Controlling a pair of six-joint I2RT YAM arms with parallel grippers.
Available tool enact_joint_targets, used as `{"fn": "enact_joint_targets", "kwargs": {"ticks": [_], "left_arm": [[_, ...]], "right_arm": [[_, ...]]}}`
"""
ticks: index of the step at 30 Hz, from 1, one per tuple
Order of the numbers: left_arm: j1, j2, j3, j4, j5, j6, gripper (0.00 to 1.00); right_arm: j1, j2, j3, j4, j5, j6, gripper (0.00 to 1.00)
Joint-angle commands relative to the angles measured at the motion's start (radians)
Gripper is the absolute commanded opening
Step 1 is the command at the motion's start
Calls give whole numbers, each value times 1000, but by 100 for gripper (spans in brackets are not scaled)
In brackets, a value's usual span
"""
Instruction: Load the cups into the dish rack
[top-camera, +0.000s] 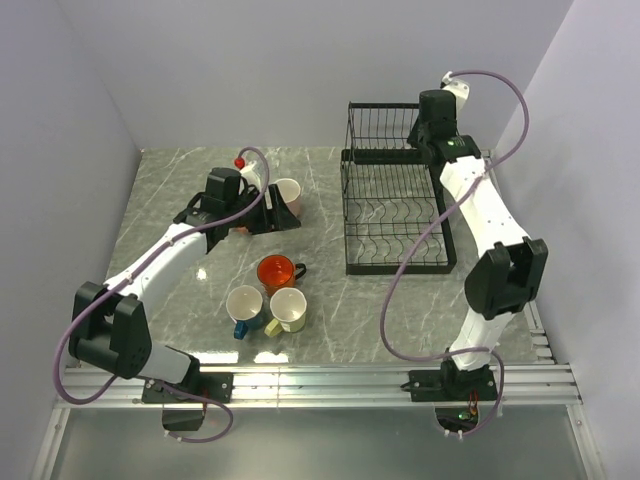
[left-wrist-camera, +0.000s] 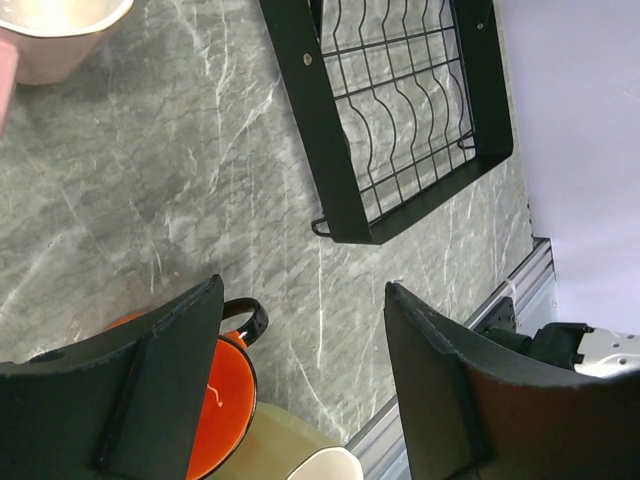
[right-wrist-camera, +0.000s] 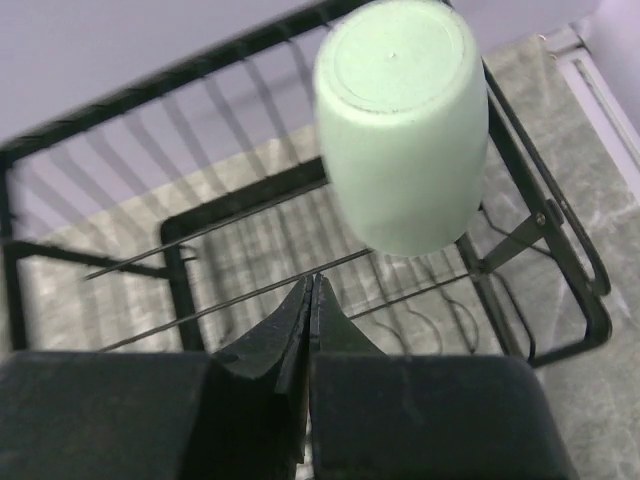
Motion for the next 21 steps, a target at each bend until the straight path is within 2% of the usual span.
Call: {"fn": "enact_joint_targets", "kwargs": {"ticks": [1,4,7,10,13,16,21], "left_arm": [[2,-6,37,9,1,32,70],[11,0,53,-26,-46,41,70],[37,7,61,-32,-54,38,70],[51,19,81,-43,-103,38,70],[56,59,116,-57,-150,40,70],[59,121,167,-78,-201,28,69],[62,257,274,-124,-295,14,67]], "right_arm": [[22,-110,37,-8,-40,30,0],[36,-157,34,-16,-81,56,1],[61,-209,22,-25,-97,61,10],[73,-274,-15,-38,-101,80,27],[75,-352,-121,-39,-124,103,43],[81,-424,-214,-56,-156,118,52],[91,-545,-362,-65,-190,136,56]]}}
